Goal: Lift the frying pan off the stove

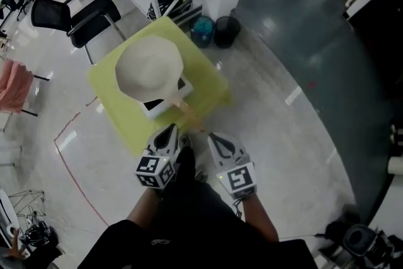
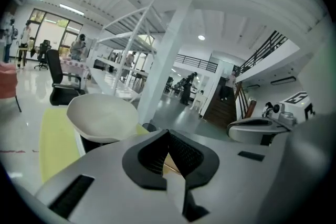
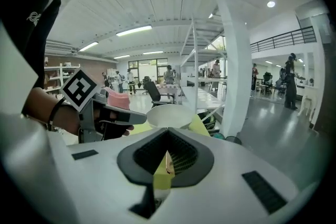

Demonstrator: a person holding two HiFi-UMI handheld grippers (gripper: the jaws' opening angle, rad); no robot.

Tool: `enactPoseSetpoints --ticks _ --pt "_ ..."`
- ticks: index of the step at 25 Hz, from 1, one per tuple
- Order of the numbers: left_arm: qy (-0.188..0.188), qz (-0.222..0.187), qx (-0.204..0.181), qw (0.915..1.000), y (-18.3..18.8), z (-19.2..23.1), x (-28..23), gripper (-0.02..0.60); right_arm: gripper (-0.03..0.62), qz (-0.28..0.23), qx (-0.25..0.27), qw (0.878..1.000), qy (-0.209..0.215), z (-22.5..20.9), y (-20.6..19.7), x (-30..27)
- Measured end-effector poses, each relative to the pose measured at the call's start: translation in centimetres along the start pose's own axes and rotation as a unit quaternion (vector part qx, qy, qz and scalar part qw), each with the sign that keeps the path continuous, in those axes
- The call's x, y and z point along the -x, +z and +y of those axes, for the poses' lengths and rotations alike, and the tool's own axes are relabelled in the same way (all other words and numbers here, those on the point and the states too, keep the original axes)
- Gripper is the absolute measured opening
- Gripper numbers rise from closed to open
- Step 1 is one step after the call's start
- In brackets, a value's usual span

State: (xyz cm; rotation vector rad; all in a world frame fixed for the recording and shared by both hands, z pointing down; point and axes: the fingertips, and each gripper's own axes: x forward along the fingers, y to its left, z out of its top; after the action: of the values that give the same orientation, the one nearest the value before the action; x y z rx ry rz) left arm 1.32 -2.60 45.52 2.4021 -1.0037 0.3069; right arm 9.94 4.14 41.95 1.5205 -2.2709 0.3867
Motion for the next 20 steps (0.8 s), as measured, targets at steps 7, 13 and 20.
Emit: enactPoseSetpoints --ticks 7,13,20 --pt "-0.001 0.02 0.058 0.9981 -1.0 5.3 -3.3 0.043 0.015 0.067 -0.004 0.996 0.064 -1.3 -1.1 -6.5" --pt "0.009 0.033 0.096 0.9948 -2.5 7.6 -5.3 0.043 0.015 0.099 0.016 0.991 0.094 -2.3 -1.6 -9.2" --pt "0.047 0.005 0.193 0.98 -6.2 8.1 -4.5 0.043 0.015 0.116 0.028 0.98 0.162 -1.9 -4.4 -9.5"
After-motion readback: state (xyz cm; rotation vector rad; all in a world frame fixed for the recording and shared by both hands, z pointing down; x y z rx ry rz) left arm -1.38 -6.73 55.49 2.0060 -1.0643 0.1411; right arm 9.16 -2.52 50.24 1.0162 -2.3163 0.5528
